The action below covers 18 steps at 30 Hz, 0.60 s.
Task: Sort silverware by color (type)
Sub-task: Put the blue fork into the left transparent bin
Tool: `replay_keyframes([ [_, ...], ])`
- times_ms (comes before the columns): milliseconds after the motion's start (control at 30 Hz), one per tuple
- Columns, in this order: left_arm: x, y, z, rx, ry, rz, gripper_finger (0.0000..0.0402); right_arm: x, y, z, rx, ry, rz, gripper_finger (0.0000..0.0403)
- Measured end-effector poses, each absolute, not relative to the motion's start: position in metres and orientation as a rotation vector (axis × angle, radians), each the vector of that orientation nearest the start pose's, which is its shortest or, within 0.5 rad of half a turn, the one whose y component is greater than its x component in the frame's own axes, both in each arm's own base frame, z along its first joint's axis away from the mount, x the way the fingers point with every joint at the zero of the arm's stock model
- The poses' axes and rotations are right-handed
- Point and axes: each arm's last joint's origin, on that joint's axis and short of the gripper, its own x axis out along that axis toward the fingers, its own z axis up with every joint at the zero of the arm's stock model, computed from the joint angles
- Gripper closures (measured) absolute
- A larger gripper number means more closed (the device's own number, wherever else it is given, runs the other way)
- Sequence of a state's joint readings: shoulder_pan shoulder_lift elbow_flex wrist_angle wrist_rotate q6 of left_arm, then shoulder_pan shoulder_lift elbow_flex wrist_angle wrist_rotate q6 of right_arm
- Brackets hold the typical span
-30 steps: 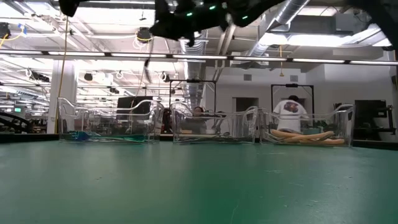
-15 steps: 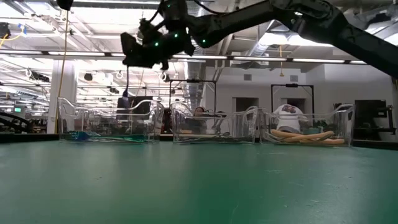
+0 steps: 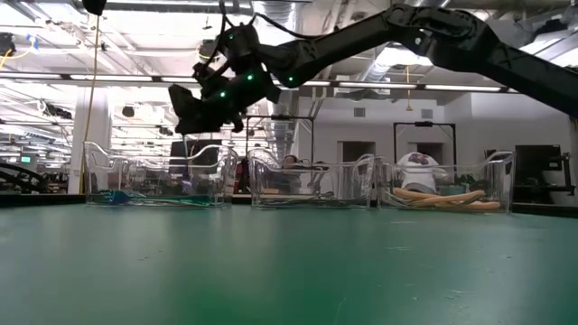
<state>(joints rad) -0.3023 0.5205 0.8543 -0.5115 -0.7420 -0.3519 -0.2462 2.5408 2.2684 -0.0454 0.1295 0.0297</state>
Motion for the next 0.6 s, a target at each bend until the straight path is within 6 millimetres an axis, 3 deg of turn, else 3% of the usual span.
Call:
replay_keyframes([
  [600, 0.0918, -0.0063, 0.3548, -0.240, 0.070, 0.544, 0.0269, 0.5600, -0.1466, 0.2096, 0.060, 0.383, -0.388, 0.0354],
])
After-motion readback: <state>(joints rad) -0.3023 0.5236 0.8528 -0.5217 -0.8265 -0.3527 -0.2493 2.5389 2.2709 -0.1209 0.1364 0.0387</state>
